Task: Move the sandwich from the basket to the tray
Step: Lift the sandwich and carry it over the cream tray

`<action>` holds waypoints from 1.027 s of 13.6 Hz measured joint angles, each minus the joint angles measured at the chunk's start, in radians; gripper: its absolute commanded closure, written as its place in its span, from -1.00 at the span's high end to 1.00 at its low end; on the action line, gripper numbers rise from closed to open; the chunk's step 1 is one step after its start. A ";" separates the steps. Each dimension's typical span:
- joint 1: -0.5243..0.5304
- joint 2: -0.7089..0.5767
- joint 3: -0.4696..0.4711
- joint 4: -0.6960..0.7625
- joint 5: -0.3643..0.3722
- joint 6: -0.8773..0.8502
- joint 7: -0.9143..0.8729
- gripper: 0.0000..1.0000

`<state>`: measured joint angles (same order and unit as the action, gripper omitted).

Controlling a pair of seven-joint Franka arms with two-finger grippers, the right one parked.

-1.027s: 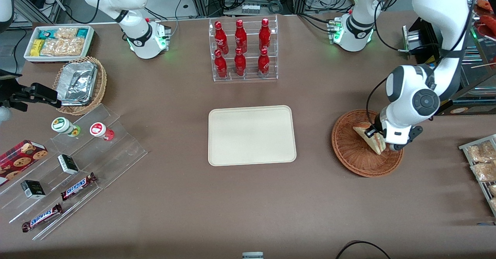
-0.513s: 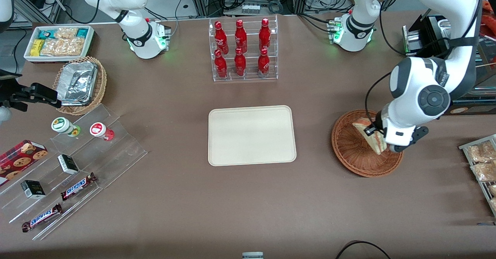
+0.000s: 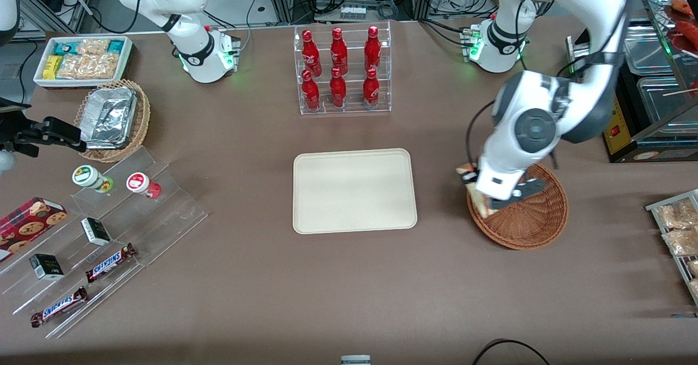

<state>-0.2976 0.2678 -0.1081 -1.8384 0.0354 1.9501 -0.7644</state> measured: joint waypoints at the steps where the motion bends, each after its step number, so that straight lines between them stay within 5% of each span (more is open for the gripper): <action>1: -0.034 0.023 -0.001 0.025 0.000 0.000 -0.003 -1.00; 10: -0.294 0.348 -0.007 0.420 -0.039 -0.066 -0.010 -1.00; 14: -0.326 0.495 -0.045 0.601 -0.042 -0.088 -0.011 -1.00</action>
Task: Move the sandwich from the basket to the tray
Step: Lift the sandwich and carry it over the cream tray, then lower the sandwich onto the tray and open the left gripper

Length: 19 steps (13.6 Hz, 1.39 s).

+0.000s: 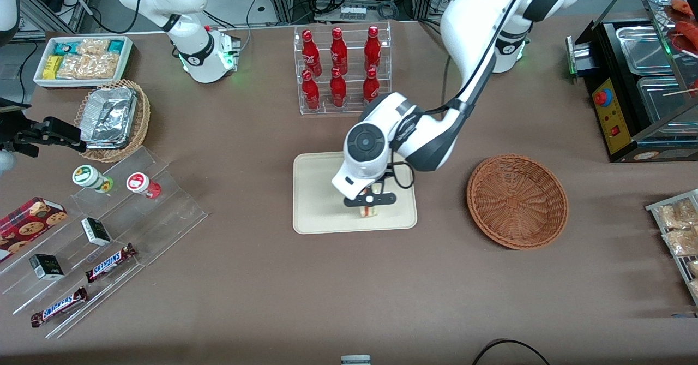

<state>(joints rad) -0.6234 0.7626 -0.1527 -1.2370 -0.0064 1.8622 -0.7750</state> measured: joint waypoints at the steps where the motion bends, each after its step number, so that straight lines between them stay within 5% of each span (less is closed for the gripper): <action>1: -0.003 0.021 -0.007 0.026 0.000 -0.007 -0.001 -1.00; 17: -0.049 0.158 -0.009 0.103 0.014 0.033 -0.061 -1.00; 19: -0.050 0.160 -0.009 0.103 0.018 0.034 -0.061 -0.12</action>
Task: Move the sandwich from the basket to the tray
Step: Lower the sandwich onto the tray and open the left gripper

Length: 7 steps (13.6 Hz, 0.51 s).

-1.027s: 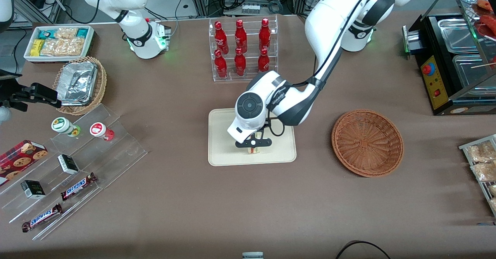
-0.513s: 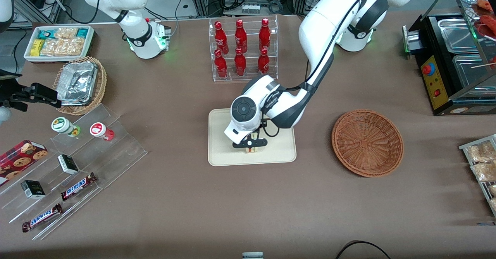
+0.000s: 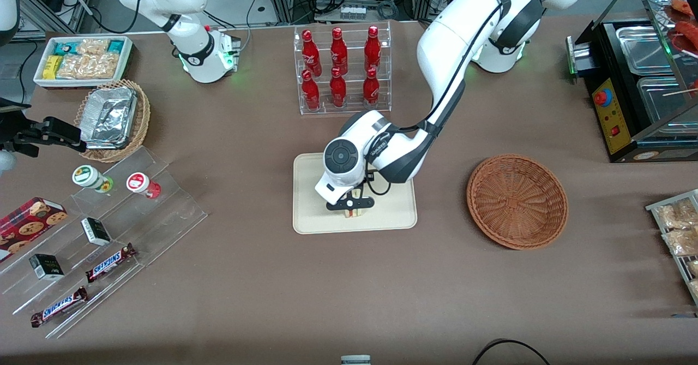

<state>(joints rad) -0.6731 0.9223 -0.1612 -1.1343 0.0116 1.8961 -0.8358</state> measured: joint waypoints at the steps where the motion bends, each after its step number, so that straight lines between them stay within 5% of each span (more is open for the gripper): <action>1: 0.000 0.000 0.000 0.000 0.008 0.000 0.000 0.99; 7: -0.003 0.003 0.000 0.003 0.026 0.023 0.000 1.00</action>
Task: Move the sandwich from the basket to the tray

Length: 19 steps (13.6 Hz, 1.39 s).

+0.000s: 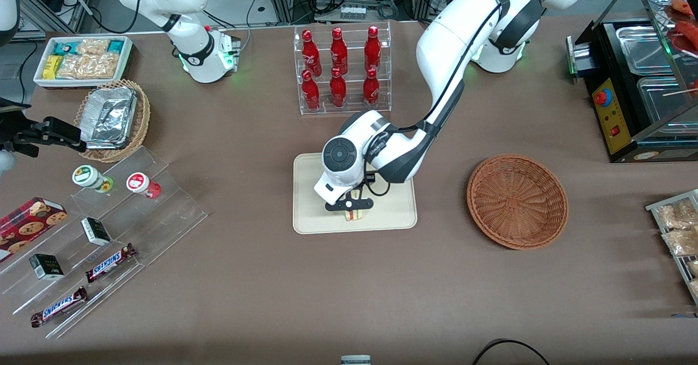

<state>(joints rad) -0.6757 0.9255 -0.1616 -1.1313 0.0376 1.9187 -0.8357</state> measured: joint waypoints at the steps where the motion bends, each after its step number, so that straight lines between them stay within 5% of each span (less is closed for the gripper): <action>1: 0.000 0.000 0.000 0.005 0.000 -0.001 0.000 1.00; 12: 0.021 -0.203 0.013 0.050 0.004 -0.221 0.017 1.00; 19: 0.166 -0.272 0.019 0.044 0.005 -0.301 0.136 1.00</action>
<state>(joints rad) -0.5098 0.6538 -0.1429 -1.0868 0.0423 1.6173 -0.6998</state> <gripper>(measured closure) 0.000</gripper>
